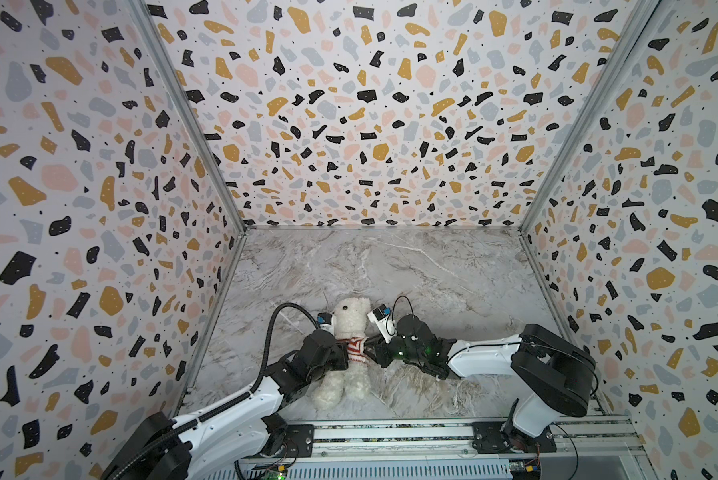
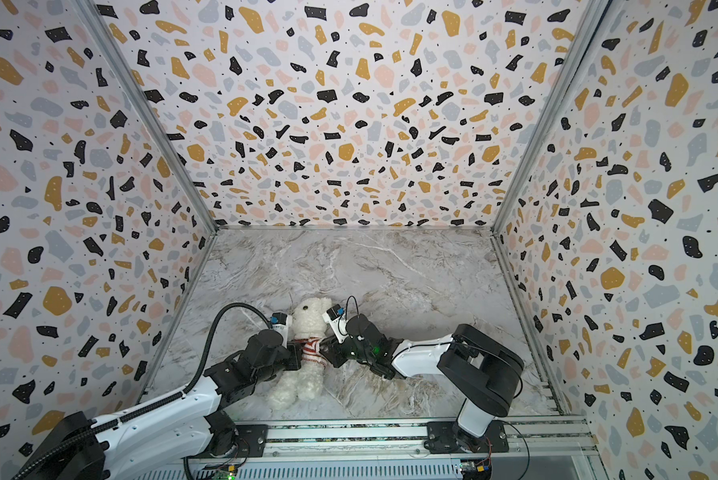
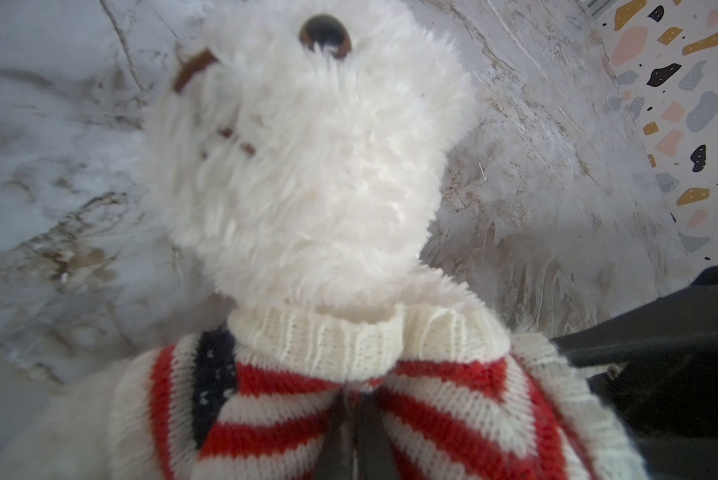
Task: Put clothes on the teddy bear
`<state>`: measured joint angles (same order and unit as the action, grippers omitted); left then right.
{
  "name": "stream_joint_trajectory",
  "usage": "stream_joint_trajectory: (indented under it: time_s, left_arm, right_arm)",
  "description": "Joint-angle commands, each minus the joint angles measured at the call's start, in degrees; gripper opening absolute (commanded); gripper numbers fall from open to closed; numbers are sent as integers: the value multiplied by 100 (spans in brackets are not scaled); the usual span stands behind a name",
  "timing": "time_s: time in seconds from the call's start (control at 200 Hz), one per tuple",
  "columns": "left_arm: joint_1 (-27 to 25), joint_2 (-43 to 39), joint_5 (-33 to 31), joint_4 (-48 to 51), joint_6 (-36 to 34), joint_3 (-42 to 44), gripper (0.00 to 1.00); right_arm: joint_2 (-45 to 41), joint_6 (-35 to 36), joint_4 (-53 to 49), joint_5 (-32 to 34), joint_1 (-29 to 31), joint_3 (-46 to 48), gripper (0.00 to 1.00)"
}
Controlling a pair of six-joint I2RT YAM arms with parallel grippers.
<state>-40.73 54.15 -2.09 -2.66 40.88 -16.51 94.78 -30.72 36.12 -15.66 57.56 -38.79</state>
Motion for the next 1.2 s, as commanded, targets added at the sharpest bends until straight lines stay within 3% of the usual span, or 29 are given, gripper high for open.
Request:
stream_joint_trajectory:
  time_s: [0.0, 0.32, 0.536, 0.676, 0.796, 0.886, 1.066, 1.196]
  left_arm:
    - [4, 139, 265, 520, -235, 185, 0]
    - [4, 165, 288, 482, -327, 157, 0]
    - [4, 161, 314, 450, -344, 179, 0]
    - [4, 140, 318, 428, -326, 226, 0]
    - [3, 136, 348, 341, -296, 280, 0]
    - [4, 129, 358, 336, -308, 277, 0]
    - [4, 45, 334, 339, -282, 331, 0]
    - [4, 34, 263, 337, -221, 333, 0]
  right_arm:
    - [0, -39, 334, -231, 102, -269, 34]
    - [11, 75, 256, -195, 211, -331, 42]
    - [122, 75, 203, -132, 230, -352, 38]
    - [84, 57, 75, 2, 227, -320, 29]
    - [166, 46, 11, -41, 230, -388, 40]
    - [229, 5, 46, -20, 234, -393, 41]
    - [250, -13, -11, 58, 229, -376, 21]
    - [250, 0, -43, 69, 230, -341, 15]
